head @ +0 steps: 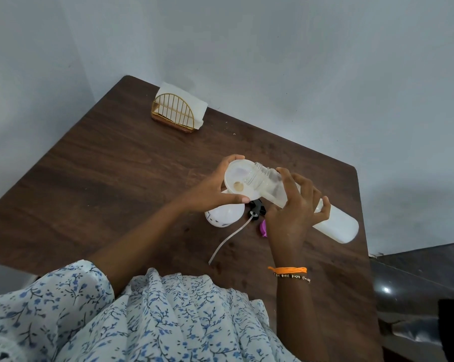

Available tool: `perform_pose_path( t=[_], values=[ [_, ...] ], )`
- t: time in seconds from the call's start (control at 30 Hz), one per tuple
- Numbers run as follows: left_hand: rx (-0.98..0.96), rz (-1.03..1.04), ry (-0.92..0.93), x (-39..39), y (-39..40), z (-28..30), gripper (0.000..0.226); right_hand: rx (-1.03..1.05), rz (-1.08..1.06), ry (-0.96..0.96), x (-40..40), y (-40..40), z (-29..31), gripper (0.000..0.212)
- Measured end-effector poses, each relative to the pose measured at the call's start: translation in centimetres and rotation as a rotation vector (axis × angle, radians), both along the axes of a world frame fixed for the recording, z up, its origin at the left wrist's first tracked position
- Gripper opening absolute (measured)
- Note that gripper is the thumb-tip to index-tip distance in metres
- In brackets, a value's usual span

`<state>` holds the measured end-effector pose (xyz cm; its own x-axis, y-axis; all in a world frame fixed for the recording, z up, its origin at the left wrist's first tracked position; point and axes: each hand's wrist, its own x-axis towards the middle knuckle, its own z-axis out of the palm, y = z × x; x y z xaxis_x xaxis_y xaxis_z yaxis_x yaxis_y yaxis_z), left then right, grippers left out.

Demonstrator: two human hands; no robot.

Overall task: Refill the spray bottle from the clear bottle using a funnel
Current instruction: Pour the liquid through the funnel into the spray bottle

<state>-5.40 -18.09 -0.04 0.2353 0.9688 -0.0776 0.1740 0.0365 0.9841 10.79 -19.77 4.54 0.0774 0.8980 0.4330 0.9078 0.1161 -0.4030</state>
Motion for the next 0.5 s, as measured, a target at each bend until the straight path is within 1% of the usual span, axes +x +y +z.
perform_pose_path(
  t=[0.5],
  values=[
    [-0.012,-0.005,-0.047,-0.04,-0.24,0.24,0.083,0.017,0.007,-0.002,-0.06,0.02,-0.25,0.072]
  ],
)
